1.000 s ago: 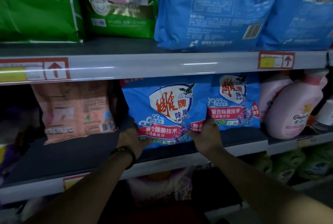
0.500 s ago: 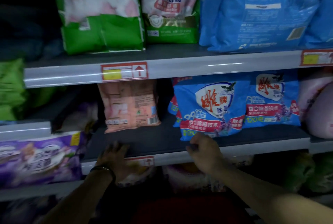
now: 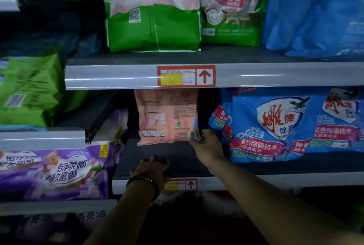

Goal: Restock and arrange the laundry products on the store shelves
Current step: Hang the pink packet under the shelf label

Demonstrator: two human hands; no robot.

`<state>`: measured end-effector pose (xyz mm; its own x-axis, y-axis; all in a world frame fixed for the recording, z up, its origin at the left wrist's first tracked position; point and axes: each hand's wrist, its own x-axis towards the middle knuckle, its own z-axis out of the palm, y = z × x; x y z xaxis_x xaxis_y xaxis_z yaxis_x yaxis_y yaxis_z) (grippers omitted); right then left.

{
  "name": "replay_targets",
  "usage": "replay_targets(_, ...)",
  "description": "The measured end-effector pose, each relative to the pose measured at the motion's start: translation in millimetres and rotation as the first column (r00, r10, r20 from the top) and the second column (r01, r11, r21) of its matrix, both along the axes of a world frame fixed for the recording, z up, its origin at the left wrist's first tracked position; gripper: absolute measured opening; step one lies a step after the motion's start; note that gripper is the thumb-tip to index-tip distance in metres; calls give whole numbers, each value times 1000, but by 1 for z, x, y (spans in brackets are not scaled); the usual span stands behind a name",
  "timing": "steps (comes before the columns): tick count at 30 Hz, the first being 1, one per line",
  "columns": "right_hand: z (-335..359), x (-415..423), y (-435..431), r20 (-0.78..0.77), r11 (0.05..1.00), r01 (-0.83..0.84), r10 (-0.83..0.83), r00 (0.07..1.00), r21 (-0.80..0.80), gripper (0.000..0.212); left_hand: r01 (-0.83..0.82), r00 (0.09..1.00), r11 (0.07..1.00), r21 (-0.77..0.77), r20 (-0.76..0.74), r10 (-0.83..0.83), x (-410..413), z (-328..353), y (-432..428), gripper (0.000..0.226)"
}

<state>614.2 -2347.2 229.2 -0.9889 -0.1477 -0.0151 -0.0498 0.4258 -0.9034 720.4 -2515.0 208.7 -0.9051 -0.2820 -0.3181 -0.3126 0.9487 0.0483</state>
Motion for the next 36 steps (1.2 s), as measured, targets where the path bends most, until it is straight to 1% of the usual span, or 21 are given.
replay_targets(3,-1,-17,-20,26,999,27,-26,999,-31,73,-15,1000,1000,14,27,15,3,5,6,68)
replay_targets(6,0,-38,-32,27,997,69,-69,997,-18,88,-35,998,999,11,44,34,2,14,12,67)
replay_targets(7,-1,-45,-36,25,997,73,-73,997,-12,89,-40,998,999,13,47,40,2,16,13,66)
replay_targets(8,-1,-48,-38,28,998,62,-62,998,-10,85,-49,998,999,22,49,48,1,16,14,66)
replay_targets(11,-7,-55,-42,-6,1000,16,-16,1000,-10,56,-80,995,995,67,60,76,-3,13,11,64)
replay_targets(12,-9,-54,-42,-13,1000,12,-12,1000,-14,53,-80,995,994,71,65,76,-4,11,9,63)
replay_targets(18,-16,-29,-33,90,996,-14,22,996,-91,47,-89,995,993,78,52,85,0,6,11,62)
replay_targets(21,-14,-8,-25,80,995,40,-32,996,-96,52,-75,997,995,65,27,74,6,14,11,61)
replay_targets(22,-12,0,-20,78,995,66,-61,995,-72,55,-68,997,996,58,28,67,9,14,11,62)
replay_targets(24,-9,17,-11,44,994,110,-109,993,-28,58,-69,998,996,57,18,68,20,13,13,74)
replay_targets(25,-8,24,-5,25,992,125,-125,992,-29,57,-82,996,993,79,-36,85,26,12,16,80)
replay_targets(26,-6,31,0,19,989,142,-141,990,-41,56,-104,981,985,136,-150,124,32,10,20,78)
replay_targets(27,-4,38,5,14,985,161,-160,987,-60,53,-125,928,963,237,-315,198,37,7,27,65)
replay_targets(28,-1,44,9,5,981,181,-181,983,-62,50,-114,821,922,369,-487,297,41,5,35,47)
replay_targets(29,3,51,13,-27,979,196,-198,980,-51,47,-71,675,866,495,-616,407,46,5,46,31)
replay_targets(30,7,59,15,-73,979,205,-205,976,-17,46,-13,543,813,583,-678,495,51,8,60,19)
replay_targets(31,10,68,18,-128,978,206,-201,971,24,46,53,476,756,652,-682,555,56,15,74,11)
replay_targets(32,13,77,21,-180,976,206,-191,965,70,46,117,473,679,725,-642,603,61,22,88,10)
replay_targets(33,18,87,23,-237,971,207,-175,956,117,42,166,509,580,797,-573,642,67,31,99,14)
replay_targets(34,21,97,26,-286,966,209,-159,945,155,37,199,543,467,862,-493,680,73,39,107,18)
replay_targets(36,27,115,33,-357,963,190,-113,927,189,36,230,563,227,946,-320,762,82,54,118,24)
